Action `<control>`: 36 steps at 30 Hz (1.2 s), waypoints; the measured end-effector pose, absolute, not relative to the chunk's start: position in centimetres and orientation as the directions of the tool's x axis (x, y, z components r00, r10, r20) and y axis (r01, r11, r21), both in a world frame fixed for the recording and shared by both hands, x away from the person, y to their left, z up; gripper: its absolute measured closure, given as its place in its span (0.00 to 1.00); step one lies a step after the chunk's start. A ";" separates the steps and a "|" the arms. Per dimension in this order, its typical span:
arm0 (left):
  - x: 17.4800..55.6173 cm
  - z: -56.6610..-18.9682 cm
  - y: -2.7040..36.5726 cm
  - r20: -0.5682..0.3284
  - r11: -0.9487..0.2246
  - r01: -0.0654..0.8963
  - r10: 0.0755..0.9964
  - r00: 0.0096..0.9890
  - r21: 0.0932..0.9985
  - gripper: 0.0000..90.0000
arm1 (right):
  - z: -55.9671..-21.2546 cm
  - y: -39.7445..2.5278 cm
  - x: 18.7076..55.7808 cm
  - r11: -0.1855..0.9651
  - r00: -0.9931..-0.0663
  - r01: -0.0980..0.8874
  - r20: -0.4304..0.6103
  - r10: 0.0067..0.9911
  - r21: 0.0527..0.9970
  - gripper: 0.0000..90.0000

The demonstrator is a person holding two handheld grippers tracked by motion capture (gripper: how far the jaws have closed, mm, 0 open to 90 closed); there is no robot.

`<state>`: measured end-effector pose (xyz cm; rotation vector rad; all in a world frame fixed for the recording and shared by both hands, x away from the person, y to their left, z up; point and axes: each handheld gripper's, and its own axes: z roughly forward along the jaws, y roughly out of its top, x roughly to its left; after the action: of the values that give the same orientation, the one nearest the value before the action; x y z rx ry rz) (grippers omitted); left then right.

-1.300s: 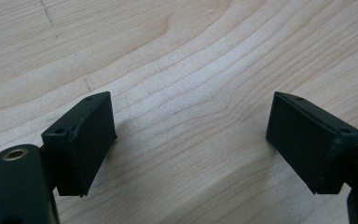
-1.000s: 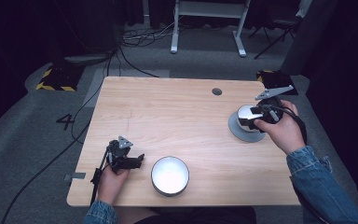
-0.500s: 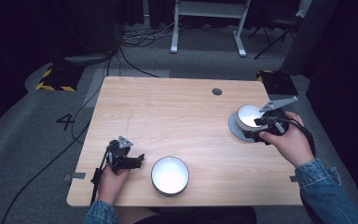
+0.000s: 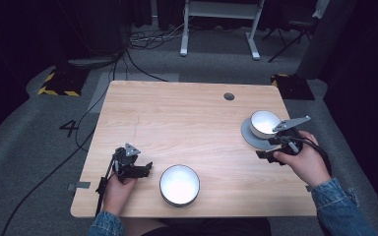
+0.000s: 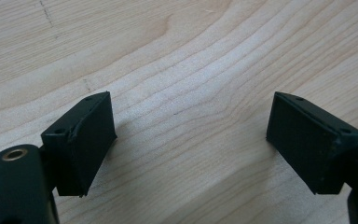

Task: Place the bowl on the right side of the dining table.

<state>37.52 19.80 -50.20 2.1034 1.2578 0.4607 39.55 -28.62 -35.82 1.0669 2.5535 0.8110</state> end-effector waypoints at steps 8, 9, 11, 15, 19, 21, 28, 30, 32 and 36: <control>37.5 -50.2 19.8 -0.023 -0.341 0.653 0.876 0.481 0.677 0.17 | -38.8 -29.3 39.0 0.566 -0.679 0.608 -0.004 0.734 0.557 0.32; 37.5 -50.2 19.8 -0.026 -0.339 0.652 0.876 0.482 0.678 0.17 | -39.2 -29.4 38.9 0.565 -0.677 0.612 -0.003 0.736 0.553 0.32; 37.5 -50.2 19.8 -0.024 -0.340 0.653 0.876 0.482 0.677 0.17 | -39.8 -29.5 38.8 0.566 -0.676 0.616 -0.001 0.737 0.547 0.32; 37.5 -50.2 19.8 -0.024 -0.340 0.653 0.876 0.481 0.677 0.17 | -41.4 -29.7 38.6 0.570 -0.678 0.628 0.012 0.735 0.530 0.32; 37.5 -50.2 19.8 -0.024 -0.340 0.653 0.876 0.482 0.676 0.17 | -42.8 -29.9 38.4 0.557 -0.671 0.639 0.031 0.741 0.530 0.31; 37.5 -50.2 19.8 -0.026 -0.339 0.653 0.876 0.482 0.677 0.17 | -43.6 -30.0 38.4 0.556 -0.671 0.641 0.036 0.740 0.529 0.31; 37.5 -50.2 19.8 -0.025 -0.340 0.653 0.876 0.482 0.676 0.17 | -45.9 -29.9 37.8 0.542 -0.661 0.645 0.038 0.749 0.538 0.31; 37.5 -50.2 19.8 -0.026 -0.339 0.653 0.876 0.482 0.677 0.17 | -46.4 -29.9 37.7 0.539 -0.661 0.643 0.039 0.749 0.544 0.31; 37.5 -50.2 19.8 -0.026 -0.339 0.653 0.876 0.482 0.678 0.17 | -46.9 -29.8 37.5 0.540 -0.664 0.632 0.029 0.747 0.556 0.31; 37.5 -50.2 19.8 -0.024 -0.340 0.653 0.876 0.482 0.677 0.17 | -47.8 -29.5 37.0 0.543 -0.670 0.616 0.017 0.742 0.571 0.31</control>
<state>37.53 19.80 -50.19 2.1036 1.2575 0.4608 36.99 -29.47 -47.76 1.1429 2.5537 0.8111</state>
